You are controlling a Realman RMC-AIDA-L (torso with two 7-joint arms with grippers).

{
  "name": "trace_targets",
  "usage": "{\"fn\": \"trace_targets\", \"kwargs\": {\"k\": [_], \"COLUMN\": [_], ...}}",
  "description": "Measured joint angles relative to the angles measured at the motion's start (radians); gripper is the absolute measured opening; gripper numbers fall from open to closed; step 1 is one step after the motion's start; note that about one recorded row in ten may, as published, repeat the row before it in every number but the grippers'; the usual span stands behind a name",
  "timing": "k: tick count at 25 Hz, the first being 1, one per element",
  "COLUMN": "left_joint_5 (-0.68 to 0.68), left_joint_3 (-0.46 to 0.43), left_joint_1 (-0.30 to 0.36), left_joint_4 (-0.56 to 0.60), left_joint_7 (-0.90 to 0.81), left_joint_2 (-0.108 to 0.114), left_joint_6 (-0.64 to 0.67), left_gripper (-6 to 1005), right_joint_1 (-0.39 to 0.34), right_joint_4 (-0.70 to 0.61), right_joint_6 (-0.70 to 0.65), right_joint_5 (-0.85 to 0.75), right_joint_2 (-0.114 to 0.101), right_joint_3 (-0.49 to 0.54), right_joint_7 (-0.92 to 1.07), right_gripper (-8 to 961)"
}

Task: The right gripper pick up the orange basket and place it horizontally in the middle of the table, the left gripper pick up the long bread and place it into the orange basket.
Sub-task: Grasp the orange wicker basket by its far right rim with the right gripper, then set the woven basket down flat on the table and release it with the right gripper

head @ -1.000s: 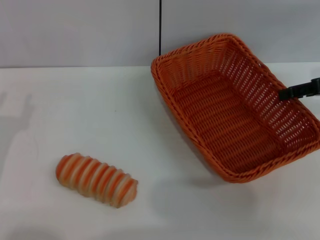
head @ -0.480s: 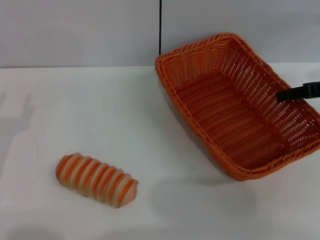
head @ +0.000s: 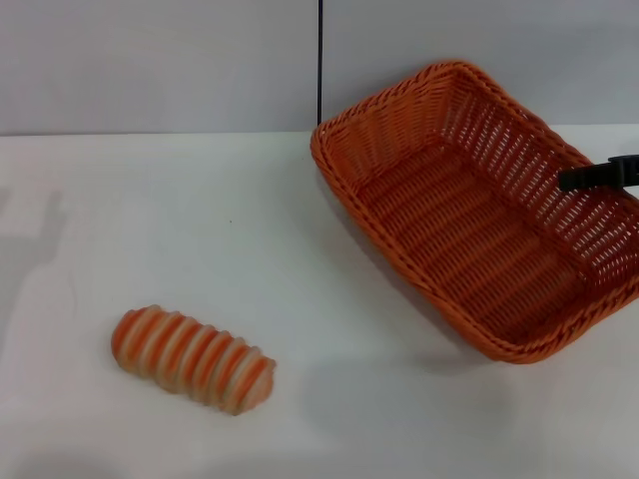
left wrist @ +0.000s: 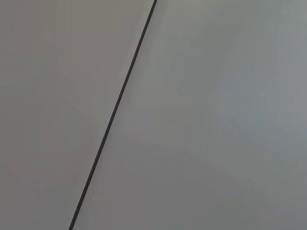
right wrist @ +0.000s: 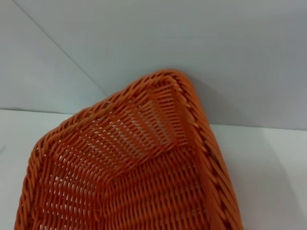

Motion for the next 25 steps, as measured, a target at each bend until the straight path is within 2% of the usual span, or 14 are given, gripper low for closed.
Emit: {"fn": "trace_targets", "kwargs": {"k": [6, 16, 20, 25], "left_joint_5": [0.000, 0.000, -0.001, -0.001], "left_joint_3": [0.000, 0.000, 0.000, 0.000], "left_joint_1": [0.003, 0.003, -0.001, -0.011], "left_joint_4": [0.000, -0.002, -0.003, -0.008], "left_joint_7": [0.000, 0.000, 0.000, 0.002], "left_joint_2": [0.000, 0.000, 0.000, 0.000], "left_joint_6": [0.000, 0.000, 0.001, -0.003], "left_gripper": [676, 676, 676, 676], "right_joint_1": [-0.010, -0.078, -0.106, -0.111], "right_joint_4": [0.050, 0.271, 0.327, 0.336], "right_joint_6": [0.055, 0.277, 0.315, 0.350], "right_joint_5": [-0.002, 0.022, 0.067, 0.090], "right_joint_2": [0.000, -0.003, -0.018, -0.053], "right_joint_3": [-0.007, 0.004, 0.005, 0.013], "right_joint_7": [-0.031, -0.136, -0.186, -0.265], "right_gripper": [152, 154, 154, 153]}}
